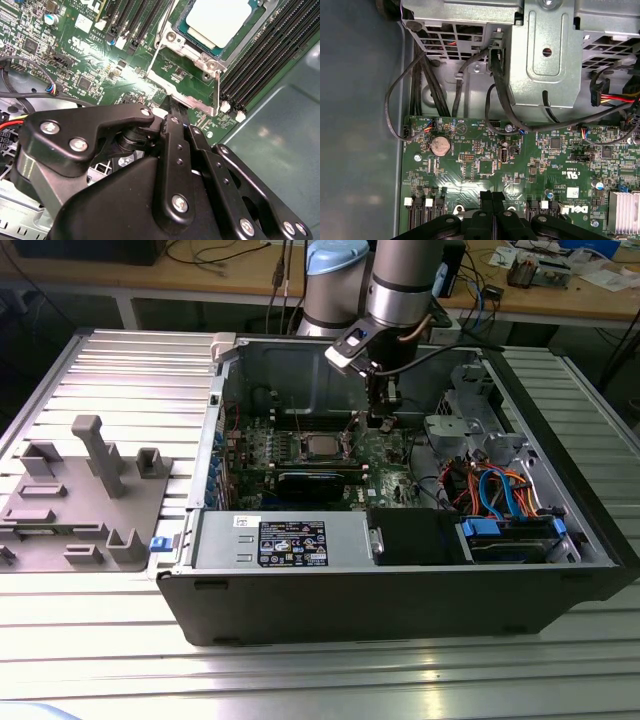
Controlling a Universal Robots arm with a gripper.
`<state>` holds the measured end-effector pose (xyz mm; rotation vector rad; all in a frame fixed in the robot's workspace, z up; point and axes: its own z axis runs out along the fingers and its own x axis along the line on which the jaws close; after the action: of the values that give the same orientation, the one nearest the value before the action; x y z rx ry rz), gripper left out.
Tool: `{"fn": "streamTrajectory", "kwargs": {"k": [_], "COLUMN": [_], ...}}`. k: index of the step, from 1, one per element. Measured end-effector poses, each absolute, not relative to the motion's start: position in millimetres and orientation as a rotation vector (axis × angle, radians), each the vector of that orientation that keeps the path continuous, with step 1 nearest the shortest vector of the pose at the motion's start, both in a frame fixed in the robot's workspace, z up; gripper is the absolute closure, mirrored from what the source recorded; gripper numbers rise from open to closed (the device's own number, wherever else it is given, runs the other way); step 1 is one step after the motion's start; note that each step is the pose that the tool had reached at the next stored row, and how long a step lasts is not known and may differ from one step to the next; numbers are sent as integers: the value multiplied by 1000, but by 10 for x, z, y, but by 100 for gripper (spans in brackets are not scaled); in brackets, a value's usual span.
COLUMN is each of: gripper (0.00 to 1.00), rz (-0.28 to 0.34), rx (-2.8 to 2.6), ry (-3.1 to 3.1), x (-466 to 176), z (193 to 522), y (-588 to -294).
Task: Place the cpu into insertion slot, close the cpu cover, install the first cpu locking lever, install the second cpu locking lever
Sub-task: 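Close the cpu cover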
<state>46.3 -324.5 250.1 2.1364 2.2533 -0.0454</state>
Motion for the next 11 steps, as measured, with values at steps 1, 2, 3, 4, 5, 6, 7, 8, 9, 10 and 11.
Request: {"fn": "streamTrajectory", "kwargs": {"k": [1, 2, 3, 4, 5, 6, 7, 8, 9, 10, 11], "gripper": [89, 89, 89, 89, 89, 89, 89, 89, 89, 89, 89], "rz": [-45, -45, -45, -45, -45, -45, -45, -45, -45, -45, -45], "rx": [2136, 2136, 2136, 2136, 2137, 2137, 2136, 2136, 2136, 2136, 2136], "ry": [2253, 2253, 2253, 2253, 2253, 2253, 2253, 2253, 2253, 2253, 2253], "x": [462, 462, 461, 460, 459, 456, 454, 451, 445, 442, 437], "z": [2501, 2501, 2501, 2501, 2501, 2501, 2501, 2501, 2501, 2501, 2501], "y": [-3245, -3245, -3245, -3245, -3245, -3245, -3245, -3245, -3245, -3245, -3245]}}
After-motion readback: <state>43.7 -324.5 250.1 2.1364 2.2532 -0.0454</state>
